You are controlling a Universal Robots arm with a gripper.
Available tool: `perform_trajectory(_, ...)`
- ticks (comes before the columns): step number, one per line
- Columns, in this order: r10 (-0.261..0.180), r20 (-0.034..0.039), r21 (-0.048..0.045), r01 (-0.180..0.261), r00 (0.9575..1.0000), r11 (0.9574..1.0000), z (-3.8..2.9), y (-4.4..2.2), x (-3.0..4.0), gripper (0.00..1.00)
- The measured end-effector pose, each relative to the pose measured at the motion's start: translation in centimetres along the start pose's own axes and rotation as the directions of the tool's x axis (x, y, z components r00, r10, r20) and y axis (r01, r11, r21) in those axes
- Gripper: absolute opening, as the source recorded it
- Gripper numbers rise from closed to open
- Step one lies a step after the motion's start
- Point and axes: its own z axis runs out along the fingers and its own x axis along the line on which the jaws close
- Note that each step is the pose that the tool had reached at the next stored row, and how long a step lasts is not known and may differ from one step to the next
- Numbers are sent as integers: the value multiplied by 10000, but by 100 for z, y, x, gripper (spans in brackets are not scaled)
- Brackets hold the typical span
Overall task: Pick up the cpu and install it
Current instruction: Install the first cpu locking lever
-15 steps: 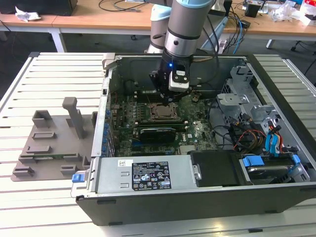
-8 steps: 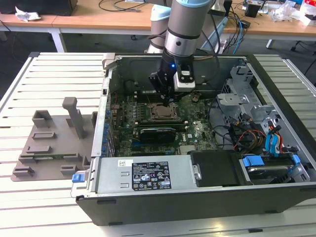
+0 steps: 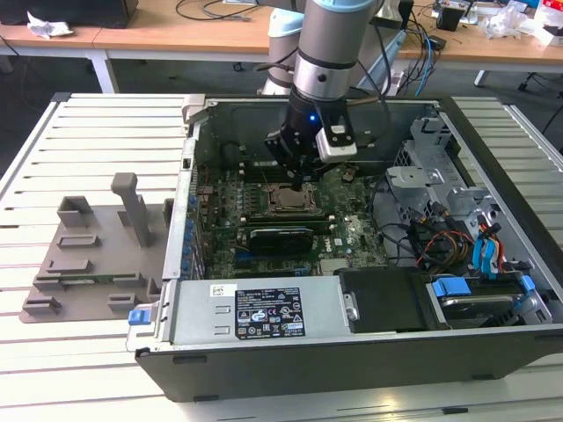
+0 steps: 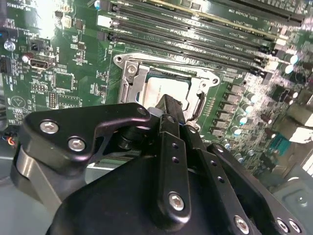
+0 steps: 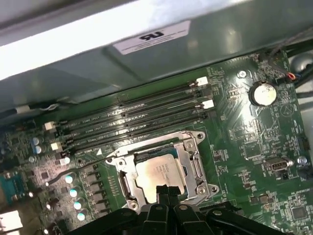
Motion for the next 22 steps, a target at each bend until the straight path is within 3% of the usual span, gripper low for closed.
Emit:
perform_trajectory(3, -584, 47, 44, 584, 9983, 9983, 0, 0, 0, 11)
perform_trajectory(6, -1281, 99, 99, 1280, 9917, 9917, 0, 0, 0, 11)
perform_trajectory(10, -1707, 128, 135, 1706, 9852, 9853, 0, 0, 0, 11)
perform_trajectory(12, -1709, 129, 136, 1707, 9852, 9852, 0, 0, 0, 11)
perform_trajectory(13, -1729, 108, -144, 1731, 9849, 9848, 1, -1, 4, 11)
perform_trajectory(14, -1792, 104, -229, 1794, 9838, 9835, 0, -2, 5, 11)
perform_trajectory(15, -2263, 135, -188, 2265, 9740, 9738, 0, -3, 4, 11)
perform_trajectory(17, -2263, 156, -186, 2266, 9739, 9738, 1, -2, 5, 11)
perform_trajectory(18, -2245, 447, -195, 2256, 9734, 9740, 1, -2, 7, 11)
perform_trajectory(20, -2220, 774, -207, 2242, 9720, 9743, 3, -3, 11, 11)
perform_trajectory(22, -2210, 912, -210, 2237, 9710, 9744, 2, -4, 11, 11)
